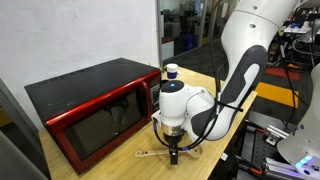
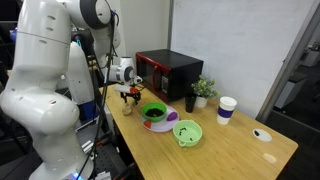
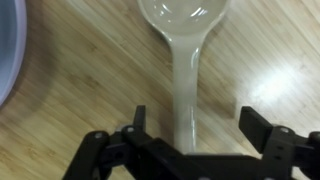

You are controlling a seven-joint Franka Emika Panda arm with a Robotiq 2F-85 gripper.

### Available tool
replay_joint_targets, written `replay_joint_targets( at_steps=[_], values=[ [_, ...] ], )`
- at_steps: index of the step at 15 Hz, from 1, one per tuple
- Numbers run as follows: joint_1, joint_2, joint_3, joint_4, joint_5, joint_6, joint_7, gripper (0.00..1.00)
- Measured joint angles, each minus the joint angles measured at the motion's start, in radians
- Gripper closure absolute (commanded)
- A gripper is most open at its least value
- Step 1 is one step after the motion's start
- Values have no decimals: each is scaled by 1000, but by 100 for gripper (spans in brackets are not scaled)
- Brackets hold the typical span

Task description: Use the spoon to transfer one scoop of contents from the dark green bowl to the light green bowl

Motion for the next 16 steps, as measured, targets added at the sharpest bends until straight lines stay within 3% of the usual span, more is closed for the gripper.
replay_joint_targets(
  at_steps=[9, 11, 16],
  values=[
    [1, 2, -2, 10, 0, 2, 0, 100],
    [1, 1, -9, 11, -1, 2, 0, 94],
    [-2, -32, -39, 11, -16, -22, -1, 94]
  ],
)
